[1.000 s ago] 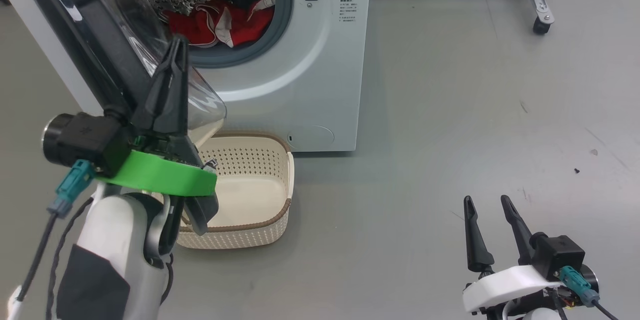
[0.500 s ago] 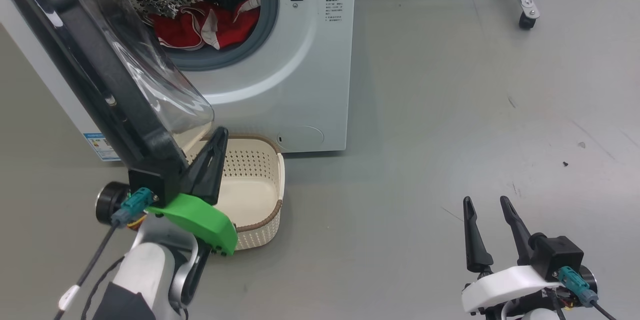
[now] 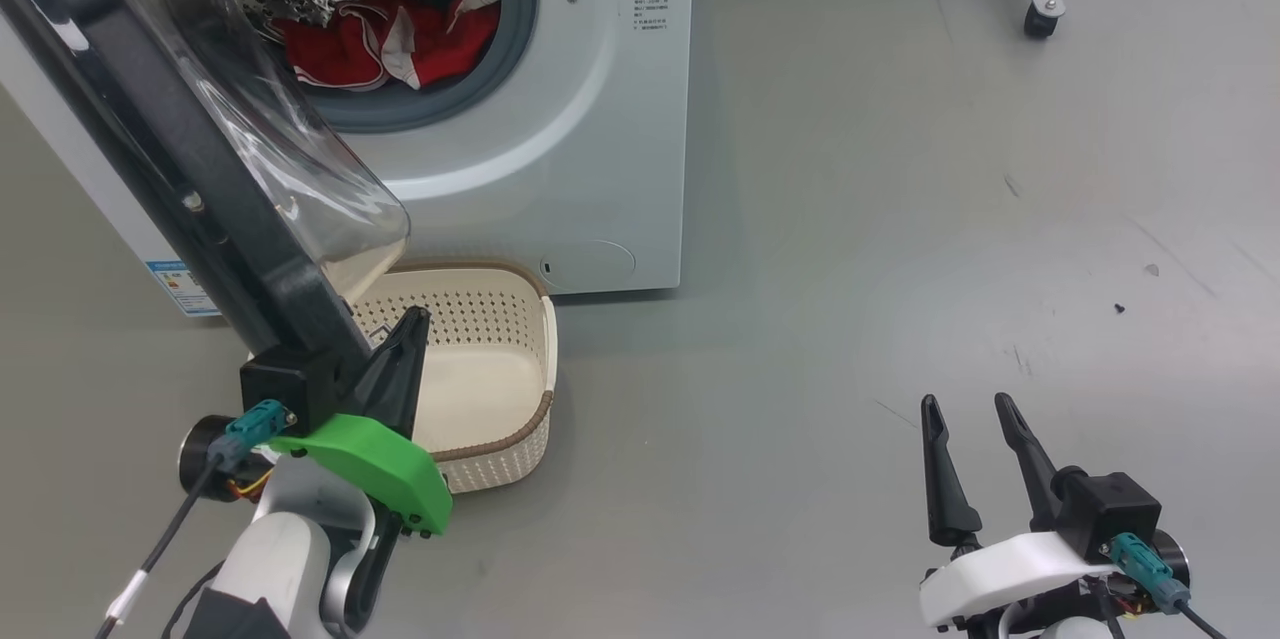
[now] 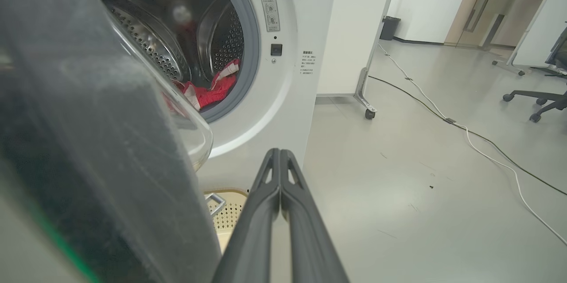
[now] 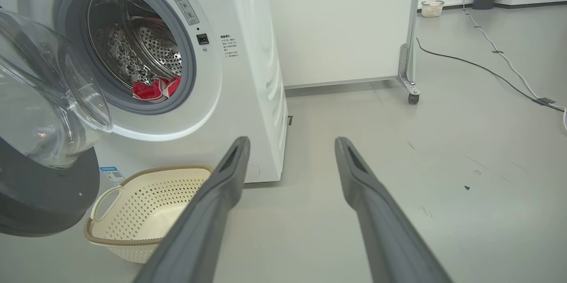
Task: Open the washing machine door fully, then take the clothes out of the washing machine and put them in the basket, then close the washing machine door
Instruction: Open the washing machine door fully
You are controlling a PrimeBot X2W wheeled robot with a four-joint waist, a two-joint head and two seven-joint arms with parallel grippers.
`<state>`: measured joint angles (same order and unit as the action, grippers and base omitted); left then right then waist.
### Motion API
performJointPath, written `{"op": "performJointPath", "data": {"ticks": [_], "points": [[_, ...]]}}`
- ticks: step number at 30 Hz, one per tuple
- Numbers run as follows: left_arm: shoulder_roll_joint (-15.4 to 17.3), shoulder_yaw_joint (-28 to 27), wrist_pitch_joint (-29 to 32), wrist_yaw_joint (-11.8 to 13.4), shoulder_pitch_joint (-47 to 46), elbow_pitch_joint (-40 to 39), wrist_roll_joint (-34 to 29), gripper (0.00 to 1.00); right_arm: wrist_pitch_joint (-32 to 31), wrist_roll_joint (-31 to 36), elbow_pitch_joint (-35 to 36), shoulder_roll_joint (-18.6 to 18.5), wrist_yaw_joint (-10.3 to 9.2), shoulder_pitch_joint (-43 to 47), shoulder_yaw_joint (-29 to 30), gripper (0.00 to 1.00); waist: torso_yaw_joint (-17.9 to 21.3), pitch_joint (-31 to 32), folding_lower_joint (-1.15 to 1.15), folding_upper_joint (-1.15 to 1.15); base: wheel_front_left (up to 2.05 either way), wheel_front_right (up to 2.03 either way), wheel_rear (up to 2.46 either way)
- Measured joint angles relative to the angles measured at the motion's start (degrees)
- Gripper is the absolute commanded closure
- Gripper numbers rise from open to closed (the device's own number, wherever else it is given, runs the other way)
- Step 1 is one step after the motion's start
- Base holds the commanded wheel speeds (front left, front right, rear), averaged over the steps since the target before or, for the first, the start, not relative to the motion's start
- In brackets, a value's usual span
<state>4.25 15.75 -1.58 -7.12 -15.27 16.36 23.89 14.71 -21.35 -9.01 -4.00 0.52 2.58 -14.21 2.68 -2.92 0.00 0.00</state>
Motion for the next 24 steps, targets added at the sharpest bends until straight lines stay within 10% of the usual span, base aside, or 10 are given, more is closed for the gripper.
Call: {"op": "performJointPath", "data": {"ticks": [24], "points": [[0.25,-1.96,-1.55,0.02,-2.01,5.76,0.86,1.00,0.00,0.59,-0.57,0.49,0.02,-0.01,1.49,0.00,-2.22,-0.67,0.00,0.00,0.00,0.00,0.00]]}}
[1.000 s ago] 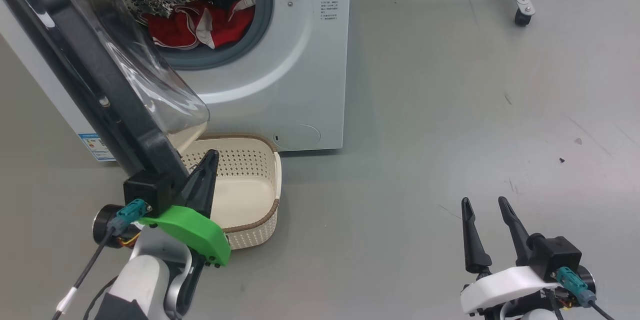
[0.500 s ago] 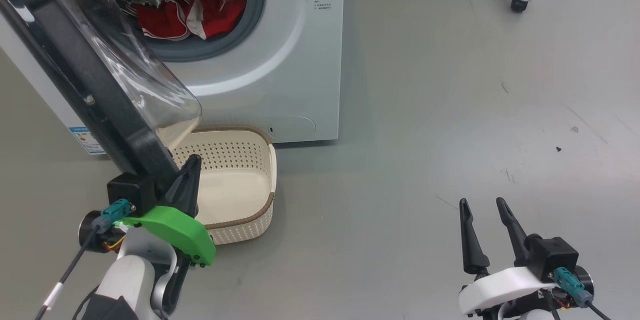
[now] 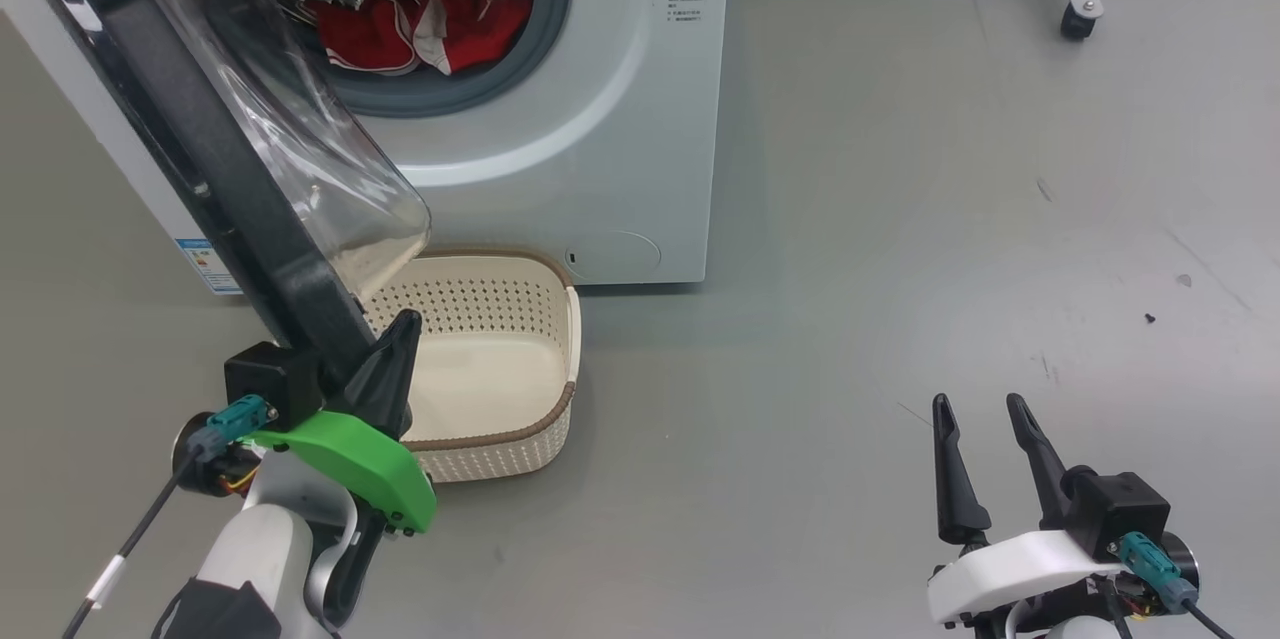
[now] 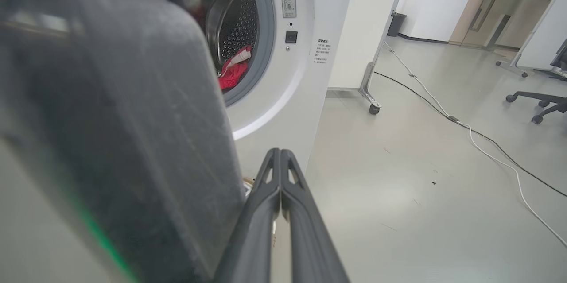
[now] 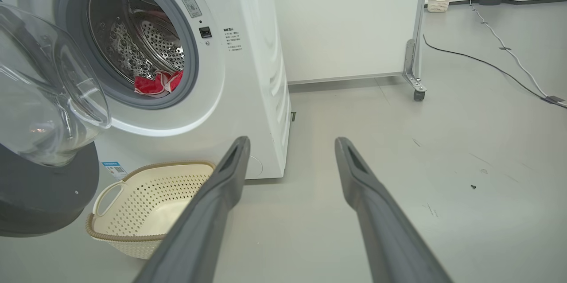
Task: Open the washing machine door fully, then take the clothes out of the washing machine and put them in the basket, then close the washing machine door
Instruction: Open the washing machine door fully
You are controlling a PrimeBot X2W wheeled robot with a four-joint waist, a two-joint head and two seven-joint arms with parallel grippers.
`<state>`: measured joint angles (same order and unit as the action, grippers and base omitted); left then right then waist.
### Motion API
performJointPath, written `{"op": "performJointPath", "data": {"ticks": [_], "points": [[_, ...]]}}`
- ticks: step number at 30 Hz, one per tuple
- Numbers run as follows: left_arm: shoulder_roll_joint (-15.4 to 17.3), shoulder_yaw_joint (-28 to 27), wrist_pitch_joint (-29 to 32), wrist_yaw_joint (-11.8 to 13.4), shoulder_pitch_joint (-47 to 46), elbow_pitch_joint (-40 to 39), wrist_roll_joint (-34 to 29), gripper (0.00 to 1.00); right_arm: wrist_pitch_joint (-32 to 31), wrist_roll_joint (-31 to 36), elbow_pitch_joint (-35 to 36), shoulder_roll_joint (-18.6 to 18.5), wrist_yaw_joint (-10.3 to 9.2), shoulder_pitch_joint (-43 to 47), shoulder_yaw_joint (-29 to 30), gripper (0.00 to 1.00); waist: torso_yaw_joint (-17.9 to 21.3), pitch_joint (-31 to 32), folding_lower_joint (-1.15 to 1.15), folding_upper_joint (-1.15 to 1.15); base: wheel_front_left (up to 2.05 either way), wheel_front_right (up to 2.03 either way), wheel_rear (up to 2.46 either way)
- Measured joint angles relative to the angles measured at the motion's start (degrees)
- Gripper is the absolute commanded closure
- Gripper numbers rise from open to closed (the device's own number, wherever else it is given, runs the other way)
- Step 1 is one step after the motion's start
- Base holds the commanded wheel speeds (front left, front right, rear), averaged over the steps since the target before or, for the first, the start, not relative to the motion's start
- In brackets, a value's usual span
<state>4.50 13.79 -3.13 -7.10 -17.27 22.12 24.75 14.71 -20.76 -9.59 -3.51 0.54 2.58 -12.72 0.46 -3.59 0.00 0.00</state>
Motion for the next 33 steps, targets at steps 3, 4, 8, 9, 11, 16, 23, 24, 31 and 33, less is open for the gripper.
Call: {"op": "performJointPath", "data": {"ticks": [3,4,8,9,11,16,23,24,31,33], "points": [[-0.19,0.25,-0.14,0.00,-0.26,0.45,0.01,1.00,0.00,0.00,-0.02,0.02,0.02,0.00,0.12,0.00,-0.94,0.07,0.00,0.00,0.00,0.00,0.00],[-0.26,0.31,-0.51,0.00,-0.34,0.70,0.07,1.00,0.00,0.00,-0.04,0.04,0.05,0.00,0.14,0.00,-1.27,0.09,0.00,0.00,0.00,0.00,0.00],[-0.43,0.51,-0.76,-0.02,-0.47,1.44,0.54,1.00,0.00,0.00,-0.15,0.09,0.38,0.01,0.44,0.00,-2.71,0.27,0.00,0.00,0.00,0.00,0.00],[-0.47,0.65,-0.97,-0.02,-0.53,1.57,0.54,1.00,0.00,0.00,-0.16,0.10,0.38,0.01,0.53,0.00,-3.09,0.31,0.00,0.00,0.00,0.00,0.00],[-0.62,0.82,-1.05,-0.09,-0.68,1.86,0.54,1.00,0.00,0.00,-0.23,0.12,0.40,0.01,0.64,0.00,-3.90,0.40,0.00,0.00,0.00,0.00,0.00],[-0.88,1.04,-1.26,-0.10,-0.94,2.49,0.55,1.00,0.00,0.00,-0.41,0.15,0.56,0.01,0.82,0.00,-5.63,0.56,0.00,0.00,0.00,0.00,0.00],[-0.94,0.98,-1.75,-0.10,-1.18,3.45,0.97,1.00,0.00,0.25,-0.78,0.25,0.91,0.03,0.75,0.00,-9.01,0.66,0.00,0.00,0.00,0.00,0.00],[-0.94,0.94,-1.76,-0.10,-1.30,3.55,0.97,1.00,0.00,0.25,-0.79,0.26,0.91,0.03,0.75,0.00,-9.51,0.64,0.00,0.00,0.00,0.00,0.00],[-0.90,0.53,-2.49,-0.10,-1.74,4.28,1.46,1.00,0.00,0.36,-0.99,0.29,0.92,0.03,0.78,0.00,-12.94,0.27,0.00,0.00,0.00,0.00,0.00],[-0.89,0.37,-2.53,-0.10,-2.02,4.55,1.48,1.00,0.00,0.64,-1.05,0.31,0.92,0.03,0.68,0.00,-13.89,0.07,0.00,0.00,0.00,0.00,0.00]]}}
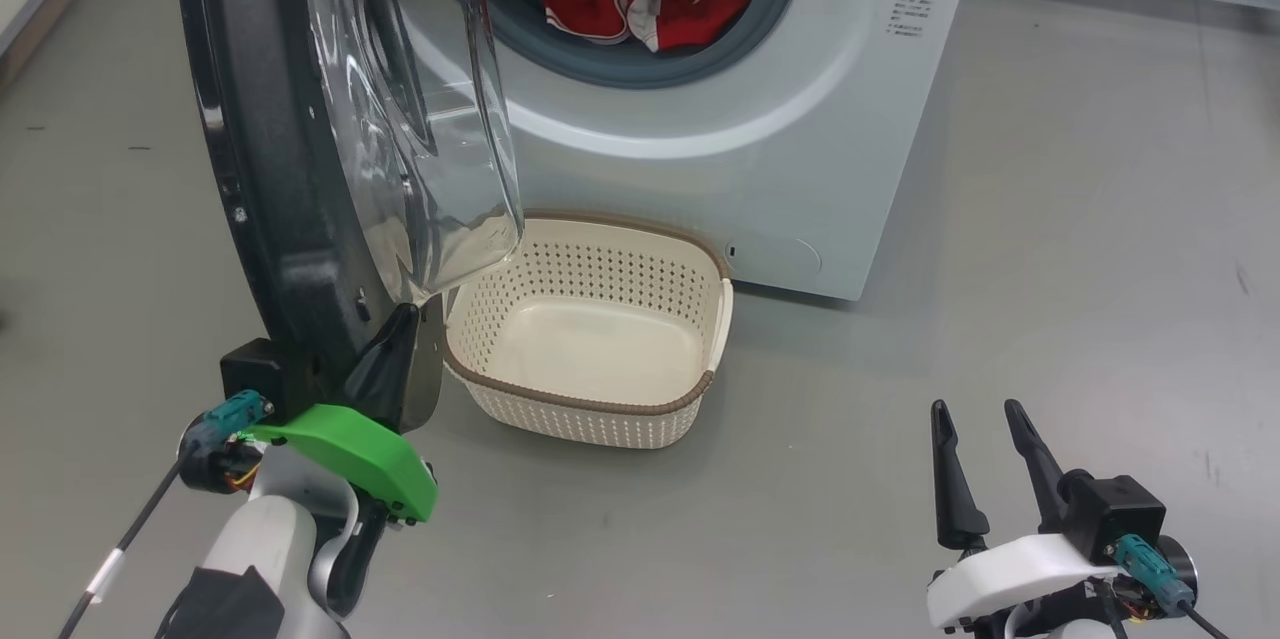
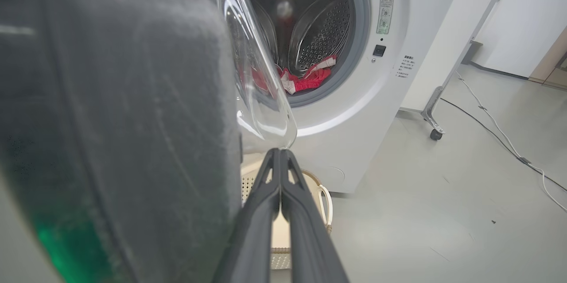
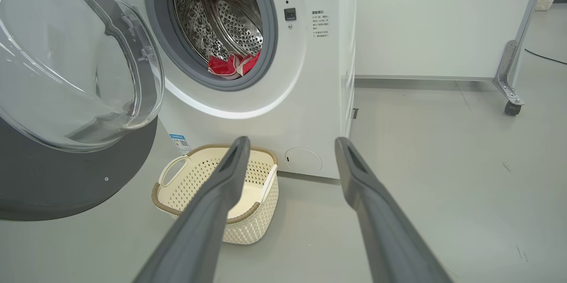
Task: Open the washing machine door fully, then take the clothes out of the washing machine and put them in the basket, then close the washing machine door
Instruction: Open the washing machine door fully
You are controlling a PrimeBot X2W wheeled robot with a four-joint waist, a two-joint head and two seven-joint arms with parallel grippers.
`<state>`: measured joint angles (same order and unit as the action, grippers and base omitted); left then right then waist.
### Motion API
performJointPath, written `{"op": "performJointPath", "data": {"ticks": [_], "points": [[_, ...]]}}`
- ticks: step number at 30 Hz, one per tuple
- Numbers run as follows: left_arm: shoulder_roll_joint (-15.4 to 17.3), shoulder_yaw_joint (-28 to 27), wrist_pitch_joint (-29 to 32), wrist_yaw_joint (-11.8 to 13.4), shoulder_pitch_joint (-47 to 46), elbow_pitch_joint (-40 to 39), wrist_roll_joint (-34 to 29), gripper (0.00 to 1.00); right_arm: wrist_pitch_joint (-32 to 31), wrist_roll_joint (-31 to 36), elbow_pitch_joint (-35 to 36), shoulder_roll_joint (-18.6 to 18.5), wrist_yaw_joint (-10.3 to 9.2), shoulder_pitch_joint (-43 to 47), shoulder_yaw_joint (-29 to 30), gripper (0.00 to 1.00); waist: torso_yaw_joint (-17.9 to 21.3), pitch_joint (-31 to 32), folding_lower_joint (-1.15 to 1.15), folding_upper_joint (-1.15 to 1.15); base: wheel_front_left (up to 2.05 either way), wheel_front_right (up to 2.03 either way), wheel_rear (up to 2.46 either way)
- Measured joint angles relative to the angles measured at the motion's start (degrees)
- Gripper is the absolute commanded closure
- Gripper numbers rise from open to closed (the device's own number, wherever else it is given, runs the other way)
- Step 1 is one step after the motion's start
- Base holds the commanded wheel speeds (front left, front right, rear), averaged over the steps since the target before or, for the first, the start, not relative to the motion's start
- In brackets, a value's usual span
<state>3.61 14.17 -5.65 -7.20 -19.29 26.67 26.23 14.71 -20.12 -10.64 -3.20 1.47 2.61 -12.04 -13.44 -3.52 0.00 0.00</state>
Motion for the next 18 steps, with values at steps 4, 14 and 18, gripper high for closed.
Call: {"op": "performJointPath", "data": {"ticks": [4,14,18], "points": [[0.19,-1.04,-0.54,0.00,-0.22,0.34,0.52,1.00,0.00,0.23,-0.12,0.01,0.24,-0.05,-0.54,0.00,-1.72,-0.54,0.00,0.00,0.00,0.00,0.00],[3.22,-6.33,-2.02,0.14,-1.31,0.68,3.01,1.00,0.00,1.92,-0.87,0.07,0.47,-1.41,-2.68,0.00,-3.22,-3.90,0.00,0.00,0.00,0.00,0.00],[4.98,-9.37,-2.69,0.38,-1.91,1.31,4.52,1.00,0.00,2.46,-1.22,0.07,0.40,-2.21,-3.01,0.00,-3.37,-6.01,0.00,0.00,0.00,0.00,0.00]]}}
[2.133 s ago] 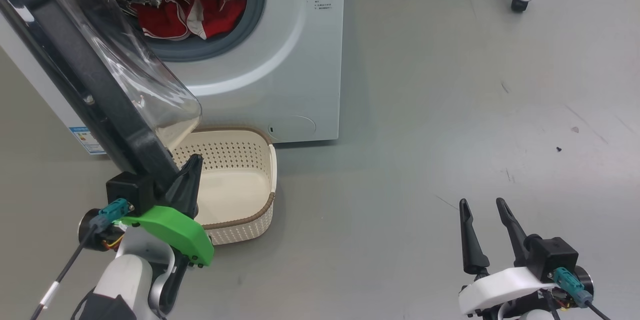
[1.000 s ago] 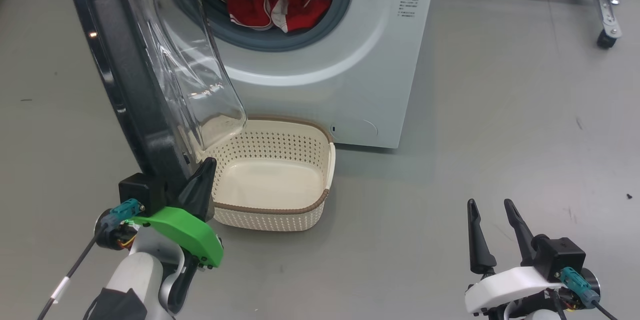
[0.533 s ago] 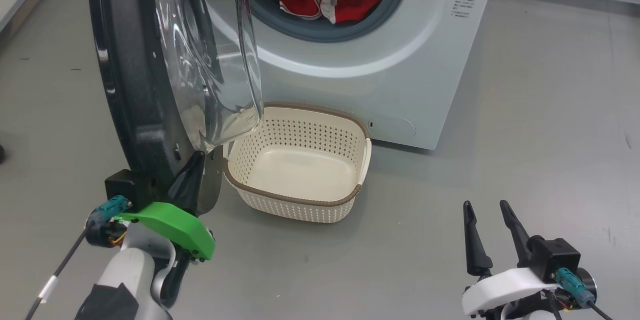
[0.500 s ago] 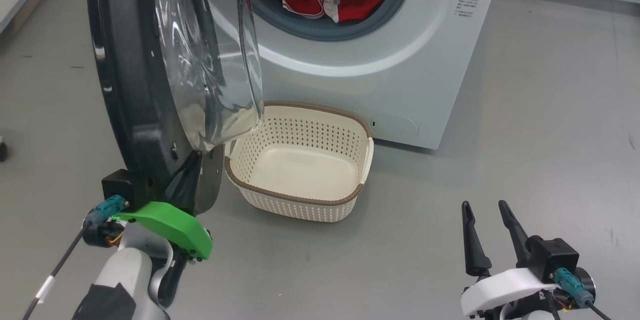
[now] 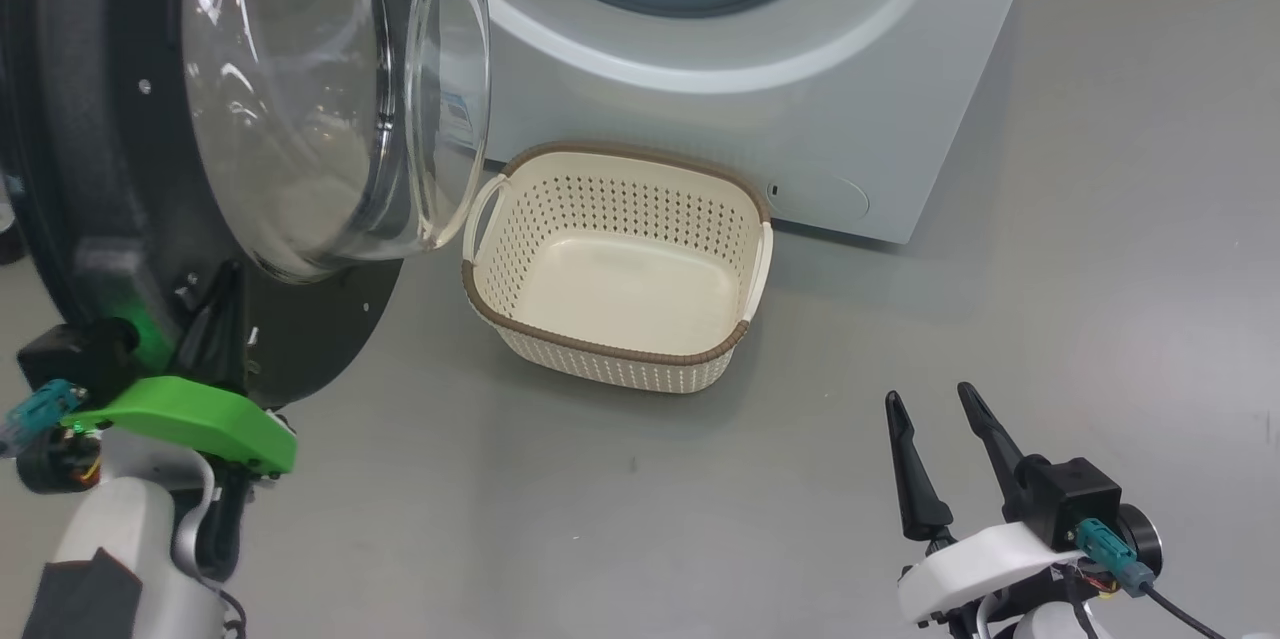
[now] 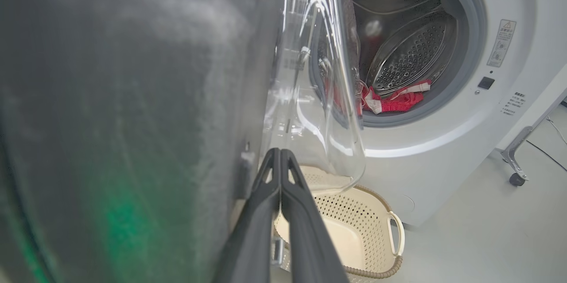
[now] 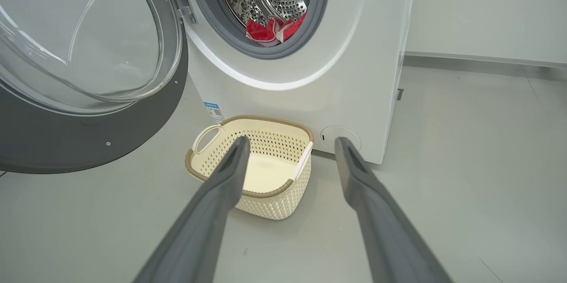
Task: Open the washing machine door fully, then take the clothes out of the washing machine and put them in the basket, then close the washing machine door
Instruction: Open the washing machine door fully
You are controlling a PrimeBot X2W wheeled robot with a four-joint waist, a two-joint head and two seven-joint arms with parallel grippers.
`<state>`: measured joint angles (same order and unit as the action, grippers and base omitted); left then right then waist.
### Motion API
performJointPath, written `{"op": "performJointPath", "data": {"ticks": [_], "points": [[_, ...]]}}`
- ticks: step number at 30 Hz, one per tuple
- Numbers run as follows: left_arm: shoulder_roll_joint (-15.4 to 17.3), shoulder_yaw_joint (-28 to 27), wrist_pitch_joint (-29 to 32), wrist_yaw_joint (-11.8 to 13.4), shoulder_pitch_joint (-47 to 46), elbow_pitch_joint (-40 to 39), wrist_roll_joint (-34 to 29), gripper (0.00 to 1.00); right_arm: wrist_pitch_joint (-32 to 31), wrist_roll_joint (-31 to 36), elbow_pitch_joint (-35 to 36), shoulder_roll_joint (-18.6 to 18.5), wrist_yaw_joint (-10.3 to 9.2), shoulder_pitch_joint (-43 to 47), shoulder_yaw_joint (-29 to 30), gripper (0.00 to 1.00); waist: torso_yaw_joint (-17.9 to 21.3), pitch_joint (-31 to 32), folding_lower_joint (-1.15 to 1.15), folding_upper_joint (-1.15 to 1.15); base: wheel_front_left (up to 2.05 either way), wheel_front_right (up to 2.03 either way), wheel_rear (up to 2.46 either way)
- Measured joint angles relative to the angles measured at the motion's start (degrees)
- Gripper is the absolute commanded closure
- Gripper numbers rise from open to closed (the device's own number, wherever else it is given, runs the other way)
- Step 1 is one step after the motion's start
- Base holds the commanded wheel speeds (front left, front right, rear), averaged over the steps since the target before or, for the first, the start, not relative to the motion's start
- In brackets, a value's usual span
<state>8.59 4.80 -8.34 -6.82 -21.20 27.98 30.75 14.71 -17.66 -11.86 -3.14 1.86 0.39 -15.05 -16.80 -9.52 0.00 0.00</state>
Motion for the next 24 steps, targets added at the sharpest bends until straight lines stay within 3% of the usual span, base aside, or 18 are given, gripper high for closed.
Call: {"op": "performJointPath", "data": {"ticks": [24], "points": [[10.13,-11.88,-1.82,0.14,-7.22,6.86,6.61,1.00,-1.58,4.23,-0.23,-0.81,-1.58,-6.12,-1.72,0.00,-0.15,-10.03,0.00,0.00,0.00,0.00,0.00]]}}
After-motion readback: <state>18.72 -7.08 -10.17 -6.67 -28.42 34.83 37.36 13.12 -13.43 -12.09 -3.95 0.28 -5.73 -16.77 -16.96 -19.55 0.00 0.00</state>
